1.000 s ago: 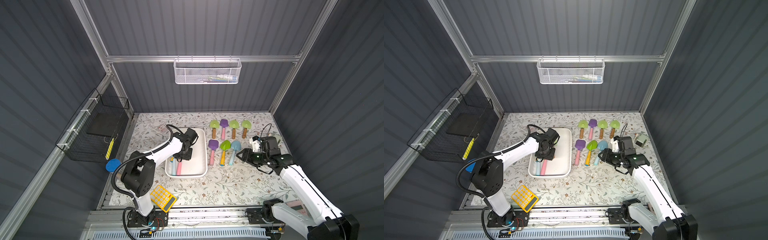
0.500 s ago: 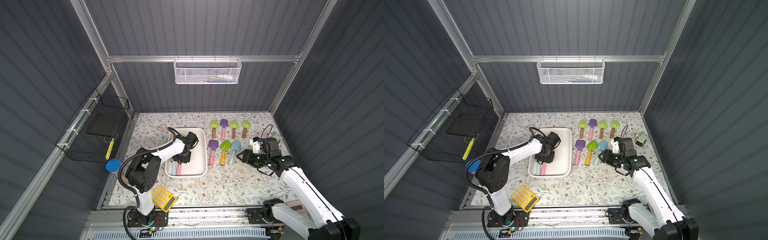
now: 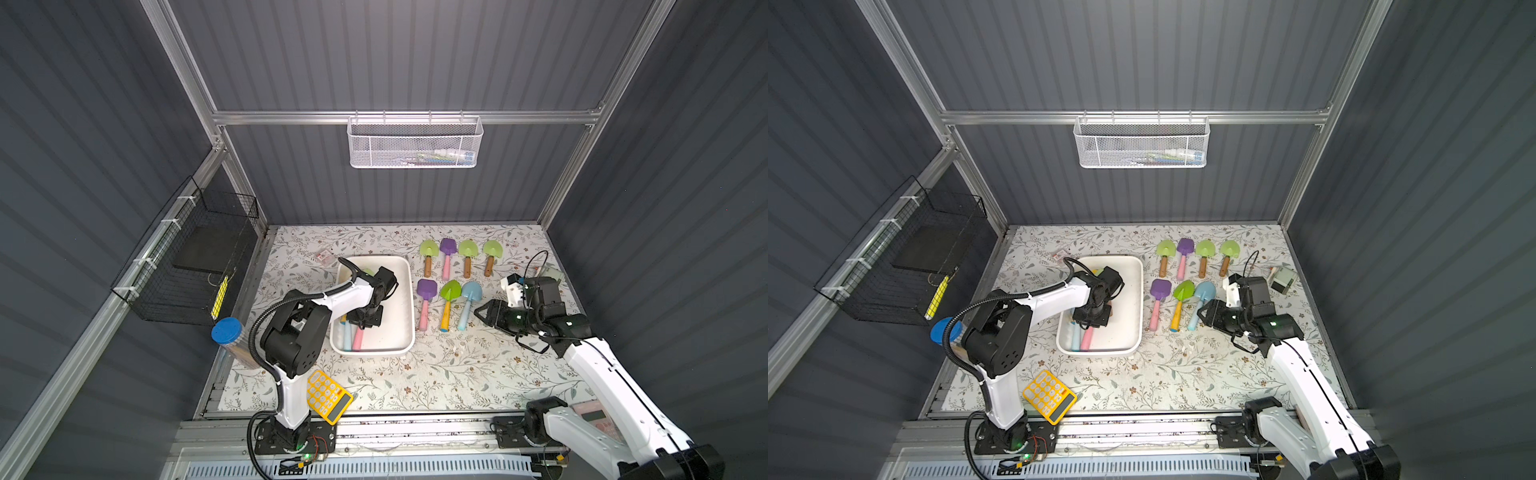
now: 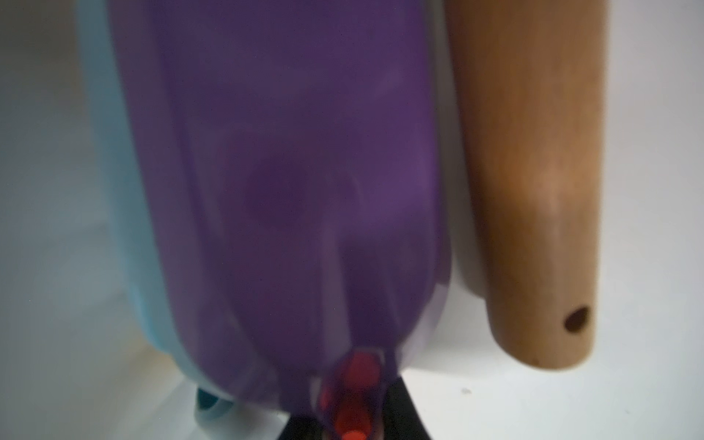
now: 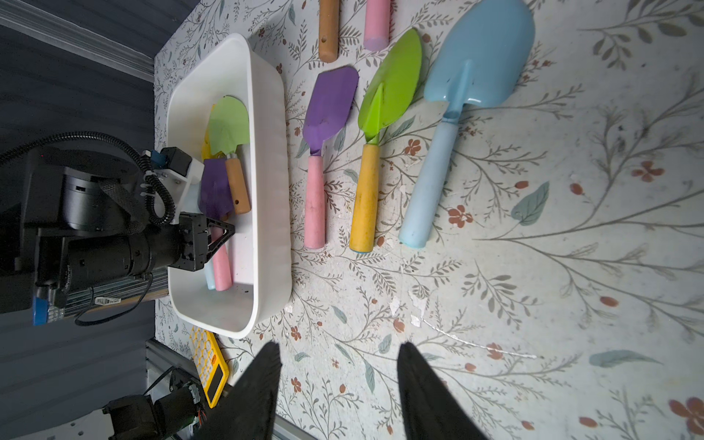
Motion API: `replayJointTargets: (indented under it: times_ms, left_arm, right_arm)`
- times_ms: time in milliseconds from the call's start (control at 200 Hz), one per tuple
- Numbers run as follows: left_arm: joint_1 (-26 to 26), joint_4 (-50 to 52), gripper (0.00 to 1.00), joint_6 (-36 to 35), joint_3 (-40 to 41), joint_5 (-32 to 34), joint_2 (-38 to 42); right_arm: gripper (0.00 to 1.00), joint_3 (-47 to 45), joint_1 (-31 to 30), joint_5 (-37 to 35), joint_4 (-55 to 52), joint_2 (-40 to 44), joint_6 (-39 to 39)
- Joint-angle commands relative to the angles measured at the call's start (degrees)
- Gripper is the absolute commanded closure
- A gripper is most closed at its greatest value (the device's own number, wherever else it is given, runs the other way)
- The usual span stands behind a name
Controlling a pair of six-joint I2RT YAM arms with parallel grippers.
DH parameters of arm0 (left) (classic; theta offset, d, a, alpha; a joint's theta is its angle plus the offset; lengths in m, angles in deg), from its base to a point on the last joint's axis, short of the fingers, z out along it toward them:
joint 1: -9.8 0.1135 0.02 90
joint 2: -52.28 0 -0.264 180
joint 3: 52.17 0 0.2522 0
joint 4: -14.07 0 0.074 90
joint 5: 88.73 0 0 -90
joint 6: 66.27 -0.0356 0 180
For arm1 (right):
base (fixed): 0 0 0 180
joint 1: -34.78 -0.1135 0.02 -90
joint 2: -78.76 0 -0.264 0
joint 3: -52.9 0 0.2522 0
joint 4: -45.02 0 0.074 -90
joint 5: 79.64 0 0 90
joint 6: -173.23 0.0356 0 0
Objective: Take the shovel out of the storage box
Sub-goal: Pick up the shovel from the storage box.
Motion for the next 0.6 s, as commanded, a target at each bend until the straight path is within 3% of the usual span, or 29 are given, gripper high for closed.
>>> replayJointTargets:
  times_ms: [0,175,305,595]
  left_arm:
    - [-0.31,2.74,0.93,0.38,-2.09,-0.38,2.53]
    - [-0.27,7.32,0.96,0.98,-6.35,-1.91,8.81]
    - [-0.31,9.45,0.97,1.54,-14.32,-3.61,11.99]
    - [-0.31,4.26,0.98,4.56,-25.60,-16.11,8.98]
  right_arm:
    - [0.48,-0.45,-0.27,0.71,-0.54,0.49,-0.25]
    - [0.48,-0.10,-0.27,2.41,0.08,0.82,0.06]
    - [0.48,0.49,-0.57,3.49,0.87,1.78,0.48]
    - [0.42,3.67,-6.99,2.92,3.91,3.81,2.84]
